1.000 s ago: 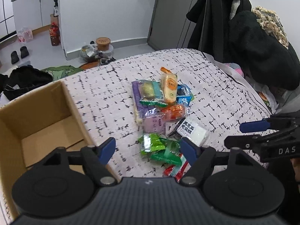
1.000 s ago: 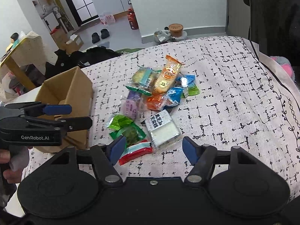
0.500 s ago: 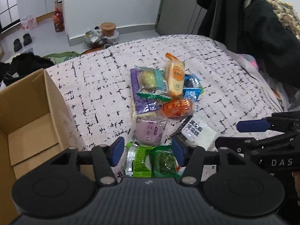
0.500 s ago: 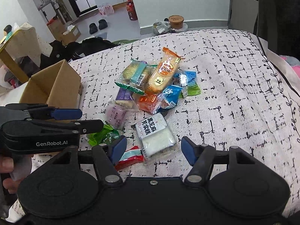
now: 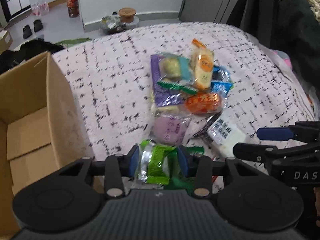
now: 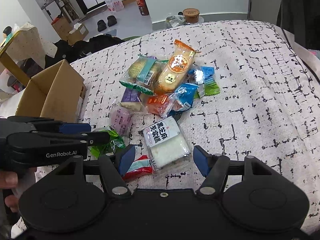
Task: Organize snacks
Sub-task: 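Grasp the green snack with the left tool while the right tool grasps the white rice-cake pack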
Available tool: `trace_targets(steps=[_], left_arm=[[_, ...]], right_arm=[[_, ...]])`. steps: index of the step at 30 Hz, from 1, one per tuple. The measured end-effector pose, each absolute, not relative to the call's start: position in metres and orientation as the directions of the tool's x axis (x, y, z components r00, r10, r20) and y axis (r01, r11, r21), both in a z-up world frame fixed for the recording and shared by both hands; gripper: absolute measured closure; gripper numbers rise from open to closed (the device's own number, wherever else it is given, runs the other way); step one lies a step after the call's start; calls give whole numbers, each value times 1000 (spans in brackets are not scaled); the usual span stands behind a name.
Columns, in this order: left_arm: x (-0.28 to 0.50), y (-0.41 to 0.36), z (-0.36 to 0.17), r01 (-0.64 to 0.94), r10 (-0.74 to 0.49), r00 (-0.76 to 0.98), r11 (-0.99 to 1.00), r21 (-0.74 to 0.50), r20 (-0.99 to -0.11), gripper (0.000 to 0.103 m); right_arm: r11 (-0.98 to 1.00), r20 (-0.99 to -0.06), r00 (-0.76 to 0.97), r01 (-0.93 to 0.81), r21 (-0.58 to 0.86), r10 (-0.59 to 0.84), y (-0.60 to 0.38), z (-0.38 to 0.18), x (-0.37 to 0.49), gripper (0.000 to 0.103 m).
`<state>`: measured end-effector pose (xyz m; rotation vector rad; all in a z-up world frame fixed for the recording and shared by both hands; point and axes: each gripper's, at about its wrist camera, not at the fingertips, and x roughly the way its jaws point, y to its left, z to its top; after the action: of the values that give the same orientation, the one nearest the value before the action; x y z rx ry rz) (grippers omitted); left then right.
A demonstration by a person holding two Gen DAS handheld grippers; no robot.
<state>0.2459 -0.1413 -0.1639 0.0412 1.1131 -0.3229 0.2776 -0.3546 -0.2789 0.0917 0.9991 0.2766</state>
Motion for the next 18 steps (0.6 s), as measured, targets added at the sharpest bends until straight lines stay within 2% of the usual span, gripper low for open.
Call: trace_targets(steps=[12,18], left_arm=[[252,-137,-190,230,-235,340,960,-162,-911,61],[251,-137,-191,220,-244,360,960,-172,-900,71]], right_arm=[[966,-831,500,-203,163,245,-346,-293,289,39],[972,-838,505,-204,115,206,-340,-301,296,40]])
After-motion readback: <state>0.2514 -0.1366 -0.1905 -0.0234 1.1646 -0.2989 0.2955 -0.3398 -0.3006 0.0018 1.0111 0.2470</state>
